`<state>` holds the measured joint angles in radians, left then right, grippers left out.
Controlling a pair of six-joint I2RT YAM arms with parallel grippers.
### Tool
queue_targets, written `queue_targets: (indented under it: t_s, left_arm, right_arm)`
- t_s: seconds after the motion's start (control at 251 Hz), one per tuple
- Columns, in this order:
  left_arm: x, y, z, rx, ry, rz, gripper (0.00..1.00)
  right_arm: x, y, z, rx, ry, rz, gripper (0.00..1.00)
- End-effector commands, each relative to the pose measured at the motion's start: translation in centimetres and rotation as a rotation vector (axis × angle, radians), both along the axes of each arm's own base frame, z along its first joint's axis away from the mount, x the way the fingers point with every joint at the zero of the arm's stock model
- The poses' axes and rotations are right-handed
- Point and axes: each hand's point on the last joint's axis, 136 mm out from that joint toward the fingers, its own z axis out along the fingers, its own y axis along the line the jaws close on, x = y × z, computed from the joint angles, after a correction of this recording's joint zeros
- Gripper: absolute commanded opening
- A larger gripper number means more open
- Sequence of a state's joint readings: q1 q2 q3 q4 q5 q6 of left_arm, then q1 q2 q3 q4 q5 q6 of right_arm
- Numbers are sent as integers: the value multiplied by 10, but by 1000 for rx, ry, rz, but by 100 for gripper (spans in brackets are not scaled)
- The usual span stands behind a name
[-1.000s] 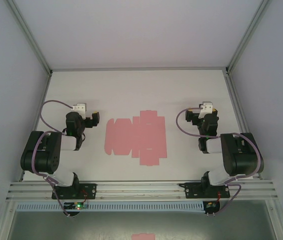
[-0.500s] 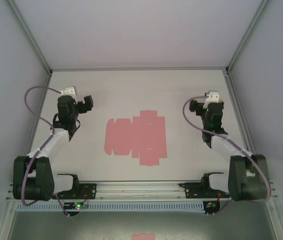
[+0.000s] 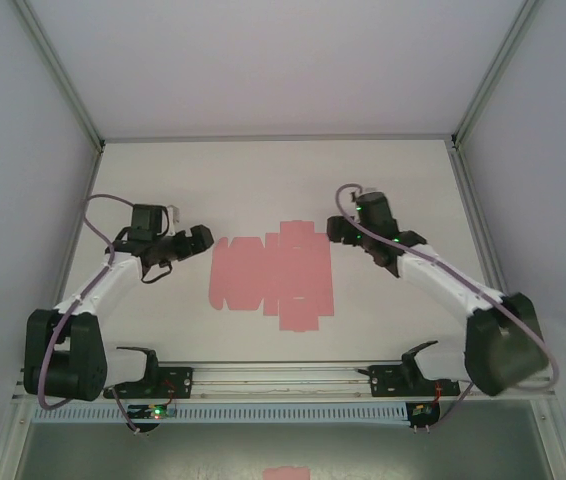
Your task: Assemble paper box
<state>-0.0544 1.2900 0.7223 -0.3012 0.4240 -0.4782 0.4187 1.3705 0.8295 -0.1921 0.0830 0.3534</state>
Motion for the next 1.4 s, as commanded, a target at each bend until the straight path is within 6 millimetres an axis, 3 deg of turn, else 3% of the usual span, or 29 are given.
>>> queue_targets:
  t_s: [0.0, 0.164, 0.271, 0.658, 0.93, 1.209, 1.393]
  left_arm:
    - [-20, -25, -13, -102, 133, -51, 96]
    - [-39, -41, -33, -93, 272, -104, 92]
    - [-48, -40, -44, -16, 344, -107, 91]
    - [-60, -63, -66, -19, 438, -204, 86]
    - [-55, -97, -55, -164, 408, -283, 84]
    - [-48, -115, -38, -288, 358, -301, 84]
    - [-33, -136, 2, -488, 207, -312, 80]
  right_arm:
    - [-6, 12, -24, -28, 140, 6, 79]
    - [-7, 29, -62, -72, 250, 41, 70]
    - [-8, 44, -78, -75, 283, 77, 68]
    - [-22, 51, -123, -67, 390, 86, 60]
    - [-33, 61, -140, -12, 431, 121, 56]
    - [-44, 68, -150, 41, 448, 152, 54]
    - [-51, 77, -152, 128, 452, 185, 53]
